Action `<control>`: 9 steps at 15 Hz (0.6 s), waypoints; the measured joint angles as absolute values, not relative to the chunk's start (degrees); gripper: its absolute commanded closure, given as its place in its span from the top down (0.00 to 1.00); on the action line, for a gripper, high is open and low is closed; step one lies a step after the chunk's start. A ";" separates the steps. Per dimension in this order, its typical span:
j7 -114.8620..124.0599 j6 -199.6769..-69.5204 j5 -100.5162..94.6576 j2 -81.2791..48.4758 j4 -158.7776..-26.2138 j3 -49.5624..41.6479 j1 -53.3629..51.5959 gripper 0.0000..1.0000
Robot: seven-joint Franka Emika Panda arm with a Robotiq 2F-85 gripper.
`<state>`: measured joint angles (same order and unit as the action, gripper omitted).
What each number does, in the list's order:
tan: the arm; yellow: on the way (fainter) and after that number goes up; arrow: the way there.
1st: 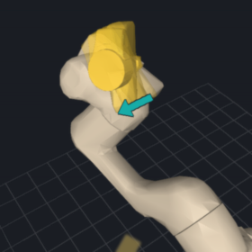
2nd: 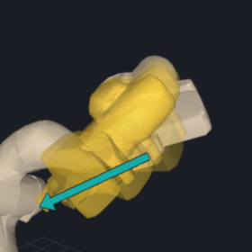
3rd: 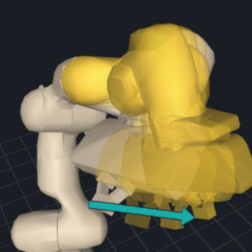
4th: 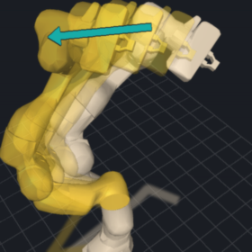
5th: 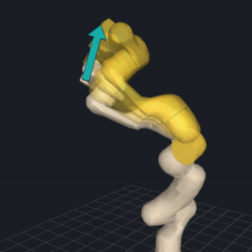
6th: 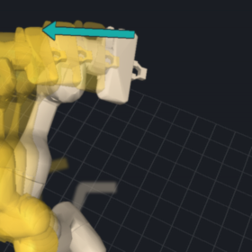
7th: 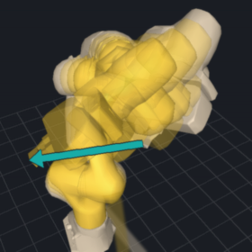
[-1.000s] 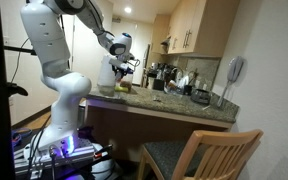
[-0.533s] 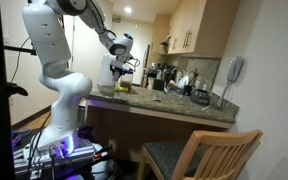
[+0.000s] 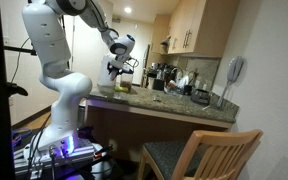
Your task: Move the bottle forward.
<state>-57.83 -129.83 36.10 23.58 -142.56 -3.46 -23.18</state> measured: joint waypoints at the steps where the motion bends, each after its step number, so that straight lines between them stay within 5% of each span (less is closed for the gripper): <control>1: -57.68 -129.60 36.05 23.58 -142.56 -3.05 -22.83 0.26; 9: -68.28 -126.77 34.57 23.58 -142.42 -2.46 -22.02 0.26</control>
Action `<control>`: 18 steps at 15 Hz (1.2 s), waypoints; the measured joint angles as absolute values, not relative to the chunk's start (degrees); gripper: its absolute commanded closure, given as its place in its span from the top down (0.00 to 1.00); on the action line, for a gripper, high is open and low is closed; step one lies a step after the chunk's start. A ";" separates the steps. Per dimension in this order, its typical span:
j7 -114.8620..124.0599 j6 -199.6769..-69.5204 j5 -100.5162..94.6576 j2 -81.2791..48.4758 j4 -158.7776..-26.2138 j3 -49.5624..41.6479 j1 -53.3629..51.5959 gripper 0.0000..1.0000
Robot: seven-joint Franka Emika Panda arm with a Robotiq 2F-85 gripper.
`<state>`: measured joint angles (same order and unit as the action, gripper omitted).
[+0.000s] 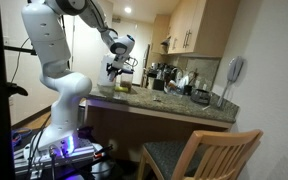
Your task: Move the bottle forward.
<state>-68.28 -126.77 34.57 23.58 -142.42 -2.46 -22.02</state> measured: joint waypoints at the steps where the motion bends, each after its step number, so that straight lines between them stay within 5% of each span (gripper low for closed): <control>1: -70.61 -126.77 34.70 23.58 -142.36 -2.46 -22.02 0.26; 13: -84.03 -134.89 41.99 27.87 -139.99 1.14 -22.16 0.26; 14: -81.84 -134.88 41.96 30.52 -139.30 2.57 -22.18 0.51; 17: -76.74 -134.26 41.51 36.95 -137.46 4.85 -22.21 0.51; 18: -76.45 -134.09 41.51 37.72 -137.48 4.93 -22.21 0.26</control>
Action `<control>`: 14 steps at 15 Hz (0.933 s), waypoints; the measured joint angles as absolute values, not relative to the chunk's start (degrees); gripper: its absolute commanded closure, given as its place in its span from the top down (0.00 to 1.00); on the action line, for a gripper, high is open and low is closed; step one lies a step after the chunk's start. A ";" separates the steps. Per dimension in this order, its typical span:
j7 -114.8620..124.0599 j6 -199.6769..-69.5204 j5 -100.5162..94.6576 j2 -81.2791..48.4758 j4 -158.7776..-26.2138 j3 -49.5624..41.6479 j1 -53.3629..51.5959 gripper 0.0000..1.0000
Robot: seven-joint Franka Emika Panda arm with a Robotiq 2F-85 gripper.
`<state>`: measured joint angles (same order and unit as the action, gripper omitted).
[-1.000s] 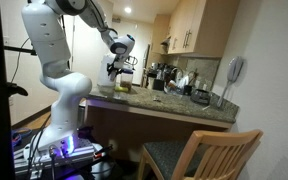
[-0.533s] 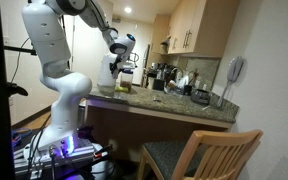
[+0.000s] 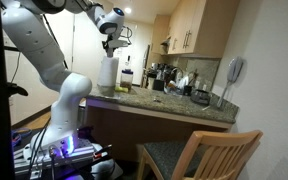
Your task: Move the bottle forward.
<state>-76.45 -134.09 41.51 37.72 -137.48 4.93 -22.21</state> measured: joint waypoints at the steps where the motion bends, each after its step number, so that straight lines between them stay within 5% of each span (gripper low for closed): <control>1: -76.45 -134.05 41.51 37.79 -137.49 4.89 -22.16 0.26; 13: -59.18 -116.36 32.18 37.76 -134.32 3.67 -22.17 0.26; 14: -58.06 -113.72 32.10 37.73 -133.58 3.33 -22.16 0.51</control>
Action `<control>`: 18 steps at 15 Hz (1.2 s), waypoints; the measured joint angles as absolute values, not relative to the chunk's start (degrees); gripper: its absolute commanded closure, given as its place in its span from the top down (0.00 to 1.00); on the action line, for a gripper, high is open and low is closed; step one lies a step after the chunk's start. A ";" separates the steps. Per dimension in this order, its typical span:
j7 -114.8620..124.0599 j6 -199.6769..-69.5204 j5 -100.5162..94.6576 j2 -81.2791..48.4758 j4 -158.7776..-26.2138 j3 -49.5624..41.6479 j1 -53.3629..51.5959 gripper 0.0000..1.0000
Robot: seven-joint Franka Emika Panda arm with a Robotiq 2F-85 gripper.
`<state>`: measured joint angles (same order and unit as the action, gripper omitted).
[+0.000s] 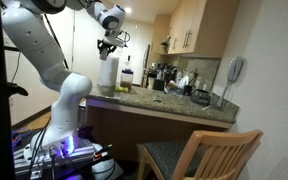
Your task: Move the bottle forward.
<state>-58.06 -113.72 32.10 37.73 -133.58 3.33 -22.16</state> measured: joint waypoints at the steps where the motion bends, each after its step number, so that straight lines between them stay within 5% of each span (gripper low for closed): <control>1: -57.02 -111.76 32.09 37.68 -132.93 3.10 -22.16 0.51; 6: -55.88 -109.98 32.09 37.45 -132.07 2.89 -22.16 0.51; 7: -55.87 -109.97 32.09 37.40 -132.07 2.89 -22.16 0.26; 14: -54.40 -111.18 31.94 31.01 -139.24 2.98 -21.45 0.26; 18: -56.86 -122.31 34.44 25.22 -147.38 5.06 -21.78 0.26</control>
